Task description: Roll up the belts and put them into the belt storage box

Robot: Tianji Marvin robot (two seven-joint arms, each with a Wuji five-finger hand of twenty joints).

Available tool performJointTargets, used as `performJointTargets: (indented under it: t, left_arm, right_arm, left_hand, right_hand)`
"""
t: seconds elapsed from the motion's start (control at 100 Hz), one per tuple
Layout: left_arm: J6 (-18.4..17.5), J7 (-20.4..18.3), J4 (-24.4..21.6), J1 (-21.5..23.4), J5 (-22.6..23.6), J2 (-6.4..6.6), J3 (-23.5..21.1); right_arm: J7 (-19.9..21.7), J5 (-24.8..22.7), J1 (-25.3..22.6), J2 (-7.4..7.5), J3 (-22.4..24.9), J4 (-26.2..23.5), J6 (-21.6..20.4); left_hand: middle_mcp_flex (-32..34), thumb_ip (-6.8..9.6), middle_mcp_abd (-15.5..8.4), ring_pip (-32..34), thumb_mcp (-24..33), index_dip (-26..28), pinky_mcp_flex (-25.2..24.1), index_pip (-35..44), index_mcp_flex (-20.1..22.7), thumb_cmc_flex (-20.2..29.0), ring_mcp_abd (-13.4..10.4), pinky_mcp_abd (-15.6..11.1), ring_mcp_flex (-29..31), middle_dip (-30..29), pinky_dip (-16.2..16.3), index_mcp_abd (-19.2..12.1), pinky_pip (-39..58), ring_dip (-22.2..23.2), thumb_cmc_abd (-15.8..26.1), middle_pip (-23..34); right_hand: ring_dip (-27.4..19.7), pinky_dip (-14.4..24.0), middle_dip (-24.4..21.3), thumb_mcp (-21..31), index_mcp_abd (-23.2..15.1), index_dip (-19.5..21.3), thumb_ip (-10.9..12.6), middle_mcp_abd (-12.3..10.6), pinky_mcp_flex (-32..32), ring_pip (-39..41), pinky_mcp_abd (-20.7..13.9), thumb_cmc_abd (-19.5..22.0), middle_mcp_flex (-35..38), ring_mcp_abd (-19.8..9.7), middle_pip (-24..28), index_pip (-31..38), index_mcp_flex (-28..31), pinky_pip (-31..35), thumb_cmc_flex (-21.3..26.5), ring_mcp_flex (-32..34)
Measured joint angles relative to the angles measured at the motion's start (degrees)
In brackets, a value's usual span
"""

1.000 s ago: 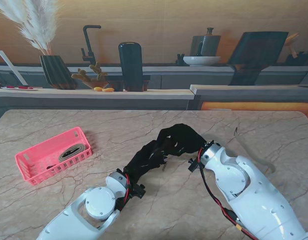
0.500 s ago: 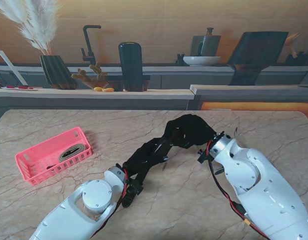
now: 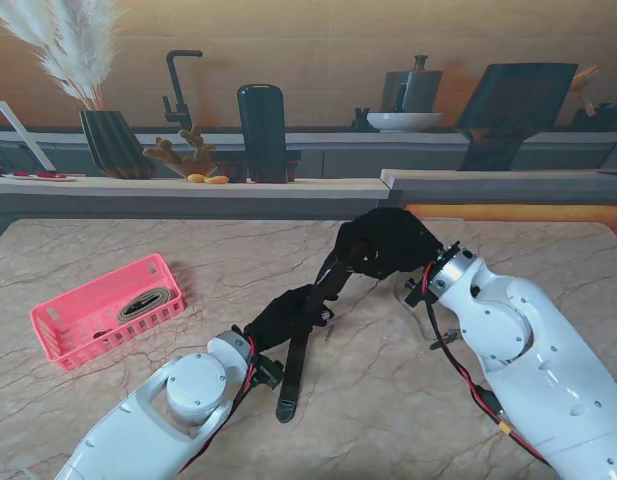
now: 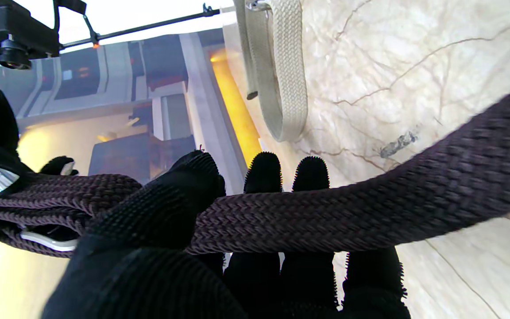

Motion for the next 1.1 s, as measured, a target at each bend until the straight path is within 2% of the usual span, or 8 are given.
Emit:
performJointTargets:
  t: [0.1, 0.14, 0.24, 0.3, 0.49, 0.58, 0.83, 1.1]
  left_arm:
    - [0.85, -0.11, 0.03, -0.04, -0.82, -0.1, -0.16]
    - [1.02, -0.21, 0.02, -0.02, -1.17, -0.13, -0.28]
    - [1.23, -0.09, -0.26, 0.23, -1.97, -0.21, -0.62]
    - [1.37, 0.45, -0.65, 0.53, -2.53, -0.28, -0.74]
    - [2.43, 3.88, -2.56, 2.12, -6.01, -1.03, -0.98]
    - [2.75, 4.78, -3.21, 2.85, -8.45, -1.55, -1.16]
    - [4.16, 6.67, -4.05, 3.71, -8.87, -2.3, -0.93]
    - [6.2, 11.67, -3.62, 3.01, -7.79, -3.61, 0.28]
  right_arm:
    - [0.75, -0.55, 0.64, 0.17, 0.37, -0.37, -0.35]
    - [1.17, -0.55, 0.92, 0.25, 0.45, -0.49, -0.36]
    - [1.77, -0.56, 1.68, 0.43, 0.41, -0.59, -0.34]
    - [1.68, -0.94, 2.1, 0.51, 0.14, -0.59, -0.23]
    - [-3.57, -6.2, 3.44, 0.58, -2.3, 0.76, -0.1]
    - [-4.69, -6.62, 3.99, 0.54, -3.67, 1.9, -0.04]
    - [-7.11, -6.9, 5.18, 0.04, -6.85, 4.15, 2.09]
    - [-8.44, -6.97, 5.54, -0.47, -7.67, 4.78, 3.51]
  left_hand:
    - [0.6, 0.01, 0.66, 0.42, -7.77, 1.54, -0.28, 2.25, 3.05, 4.66, 0.94, -0.23, -0.06, -0.14, -0.42, 0.07, 0.14, 0.0, 1.79, 0.0]
    - [1.28, 0.04, 0.82, 0.6, -10.9, 2.19, -0.31, 3.28, 3.66, 5.92, 1.51, -0.36, -0.05, -0.16, -0.81, 0.12, 0.16, 0.0, 3.81, 0.0]
    - [3.06, 0.09, 1.23, 1.89, -14.82, 3.04, -0.3, 5.67, 4.97, 8.55, 1.79, -1.66, -0.02, -0.16, -1.47, 0.27, 1.42, 0.0, 5.69, 0.06]
    - [4.56, 0.09, 1.3, 3.2, -16.78, 3.12, 0.61, 7.21, 5.58, 9.58, 1.8, -2.16, 1.01, -0.58, -1.49, 0.56, 2.29, 0.0, 5.32, 0.66]
    - [6.33, 0.09, 2.07, 6.83, -17.3, 3.62, 2.18, 9.82, 6.7, 9.92, 2.62, -2.31, 2.89, -0.66, -1.18, 2.13, 5.88, -0.01, 5.31, 2.51]
    - [6.33, 0.09, 2.22, 7.99, -15.6, 2.96, 2.18, 10.74, 7.09, 9.83, 3.16, -2.25, 2.89, -0.66, -0.75, 2.73, 6.6, -0.46, 5.31, 3.1]
    - [6.33, 0.09, 2.73, 8.78, -13.97, 1.98, 2.17, 10.87, 7.11, 9.76, 3.54, -1.72, 2.89, -0.87, -0.09, 3.54, 7.45, -1.05, 5.28, 3.46]
    - [6.24, 0.09, 2.78, 9.39, -13.93, 0.66, 1.69, 10.87, 6.67, 9.75, 3.61, -1.71, 2.46, -0.89, 0.11, 3.55, 8.18, -1.05, 5.28, 3.58]
  right_hand:
    - [0.03, 0.01, 0.0, 0.0, 0.0, 0.24, 0.0, 0.01, 0.0, 0.0, 0.0, 0.0, 0.0, 0.0, 0.03, 0.0, 0.0, 0.0, 0.0, 0.0]
    - [0.06, 0.01, 0.01, 0.0, 0.0, 0.26, 0.0, 0.01, 0.0, 0.0, 0.0, 0.0, 0.0, 0.0, 0.03, 0.0, 0.0, 0.0, 0.0, 0.0]
    - [0.51, 0.02, 0.01, 0.0, 0.0, 0.47, 0.0, 0.01, 0.0, 0.0, 0.0, 0.0, 0.0, 0.0, 0.04, 0.01, 0.0, 0.0, 0.0, 0.0]
    - [0.65, 0.03, 0.01, 0.0, 0.0, 0.48, 0.0, 0.01, 0.0, 0.0, 0.0, 0.0, 0.0, 0.0, 0.05, 0.01, 0.0, 0.0, 0.0, 0.0]
    - [0.66, 0.04, 0.01, -0.02, 0.0, 0.49, 0.0, 0.01, 0.0, 0.01, 0.0, 0.0, 0.0, 0.0, 0.08, 0.02, 0.0, 0.0, 0.0, 0.0]
    - [0.66, 0.06, 0.01, -0.03, 0.0, 0.78, 0.0, 0.01, 0.0, 0.0, 0.0, 0.0, 0.0, 0.0, 0.1, 0.03, 0.0, 0.0, 0.0, 0.0]
    - [0.66, 0.07, 0.01, -0.04, 0.0, 0.91, 0.0, 0.01, 0.0, 0.0, 0.0, 0.0, 0.0, 0.0, 0.21, 0.03, 0.0, 0.0, 0.0, 0.0]
    - [0.66, 0.09, 0.01, -0.04, 0.0, 0.93, 0.0, 0.01, 0.0, 0.0, 0.0, 0.0, 0.0, 0.0, 0.58, 0.03, 0.0, 0.0, 0.0, 0.0]
